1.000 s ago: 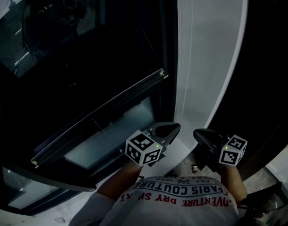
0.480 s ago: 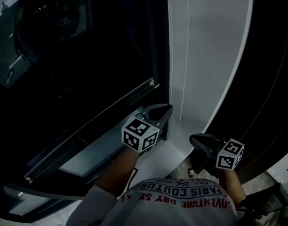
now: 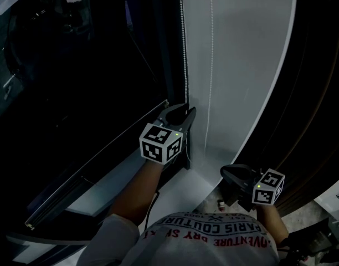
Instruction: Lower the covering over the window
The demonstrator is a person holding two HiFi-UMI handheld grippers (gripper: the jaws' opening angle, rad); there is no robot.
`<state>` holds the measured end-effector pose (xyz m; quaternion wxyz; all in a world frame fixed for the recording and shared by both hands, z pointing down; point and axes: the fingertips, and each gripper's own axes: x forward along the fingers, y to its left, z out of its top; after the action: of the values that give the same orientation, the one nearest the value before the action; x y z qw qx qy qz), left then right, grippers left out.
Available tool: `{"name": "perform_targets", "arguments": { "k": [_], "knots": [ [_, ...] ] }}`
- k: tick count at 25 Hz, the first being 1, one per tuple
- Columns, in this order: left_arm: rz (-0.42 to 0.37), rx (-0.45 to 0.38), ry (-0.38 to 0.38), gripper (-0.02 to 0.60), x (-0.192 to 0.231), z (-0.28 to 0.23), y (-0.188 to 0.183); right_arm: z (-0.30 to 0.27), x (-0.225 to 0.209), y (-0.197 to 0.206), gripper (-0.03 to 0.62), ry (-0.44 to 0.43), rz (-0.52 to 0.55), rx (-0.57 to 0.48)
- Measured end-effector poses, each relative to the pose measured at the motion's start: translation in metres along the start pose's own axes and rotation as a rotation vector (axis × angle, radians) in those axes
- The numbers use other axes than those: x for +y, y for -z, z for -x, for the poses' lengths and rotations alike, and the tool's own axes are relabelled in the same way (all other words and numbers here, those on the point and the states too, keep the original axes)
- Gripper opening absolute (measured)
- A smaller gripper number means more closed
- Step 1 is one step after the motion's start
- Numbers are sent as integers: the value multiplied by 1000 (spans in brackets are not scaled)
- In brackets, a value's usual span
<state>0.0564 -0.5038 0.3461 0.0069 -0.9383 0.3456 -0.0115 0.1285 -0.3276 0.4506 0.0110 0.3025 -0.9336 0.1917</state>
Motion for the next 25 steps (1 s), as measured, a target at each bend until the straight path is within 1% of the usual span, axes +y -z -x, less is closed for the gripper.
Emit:
{"name": "perform_targets", "arguments": {
  "k": [3,6,11,13,15,17,20,23,25],
  "knots": [
    [-3,-35,-51,107,8,-7,-10,4,-4,1,6,11,-8,-1],
    [5,-64,-105,115,18,-9,-17,5,-6,5,6,7,-16,6],
    [-10,-66,-190,121,34,-13,-19,8,-11,6,6,15,-23,0],
    [-26,-67,-224,121,38,-13,-19,8,-13,8,6,13,-28,-2],
    [-67,-70,-263,121,39,-10,-20,9,-15,9,6,12,-36,-5],
    [-88,-54,-275,121,40,-14,-19,10,-16,8,6,10,-42,-12],
    [-62,-25,-265,121,44,-21,-17,10,-17,8,6,9,-46,-17],
    [-88,-22,-274,121,44,-20,-17,12,-20,9,6,16,-52,-22],
    [-100,-21,-300,112,47,-20,-18,12,-21,10,6,19,-58,-25]
  ]
}}
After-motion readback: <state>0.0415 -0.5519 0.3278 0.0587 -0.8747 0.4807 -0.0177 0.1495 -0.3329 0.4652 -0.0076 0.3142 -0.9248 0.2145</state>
